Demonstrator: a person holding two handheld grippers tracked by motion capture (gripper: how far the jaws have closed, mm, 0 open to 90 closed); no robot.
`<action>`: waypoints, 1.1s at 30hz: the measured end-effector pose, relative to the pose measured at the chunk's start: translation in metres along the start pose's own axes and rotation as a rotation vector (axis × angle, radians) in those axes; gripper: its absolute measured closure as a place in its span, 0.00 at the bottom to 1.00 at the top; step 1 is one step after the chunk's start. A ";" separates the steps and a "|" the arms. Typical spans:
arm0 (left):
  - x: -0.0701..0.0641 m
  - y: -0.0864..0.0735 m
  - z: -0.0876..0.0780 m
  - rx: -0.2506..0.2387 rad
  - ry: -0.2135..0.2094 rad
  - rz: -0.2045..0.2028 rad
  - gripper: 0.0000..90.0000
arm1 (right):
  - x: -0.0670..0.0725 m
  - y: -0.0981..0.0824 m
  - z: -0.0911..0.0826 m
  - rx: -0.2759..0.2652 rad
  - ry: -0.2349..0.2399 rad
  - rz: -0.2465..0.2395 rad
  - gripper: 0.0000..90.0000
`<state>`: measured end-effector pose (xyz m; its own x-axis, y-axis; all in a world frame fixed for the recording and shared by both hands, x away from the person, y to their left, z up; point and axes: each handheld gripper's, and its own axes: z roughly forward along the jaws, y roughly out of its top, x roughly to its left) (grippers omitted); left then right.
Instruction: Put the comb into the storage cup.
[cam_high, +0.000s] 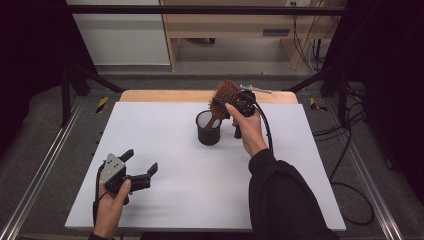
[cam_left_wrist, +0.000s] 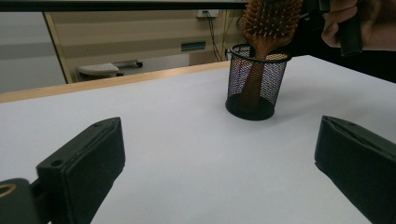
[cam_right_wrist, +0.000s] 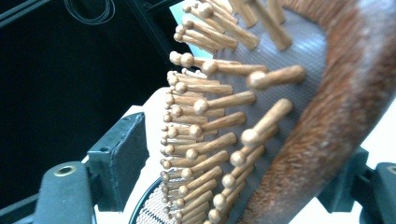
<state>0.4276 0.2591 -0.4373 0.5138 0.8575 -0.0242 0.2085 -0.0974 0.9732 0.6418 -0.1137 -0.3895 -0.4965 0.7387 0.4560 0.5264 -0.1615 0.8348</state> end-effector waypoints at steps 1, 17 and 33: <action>0.000 0.000 0.000 0.000 0.000 0.000 0.02 | 0.000 0.000 0.000 -0.001 0.000 -0.002 0.22; 0.000 0.000 0.000 0.001 0.001 0.001 0.02 | 0.002 0.001 -0.001 -0.003 -0.016 0.000 0.16; 0.000 0.000 0.000 0.000 0.002 0.000 0.02 | 0.003 0.002 -0.002 0.005 -0.016 -0.006 0.14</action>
<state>0.4277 0.2594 -0.4373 0.5123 0.8585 -0.0238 0.2086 -0.0975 0.9731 0.6398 -0.1136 -0.3862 -0.4880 0.7502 0.4460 0.5272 -0.1539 0.8357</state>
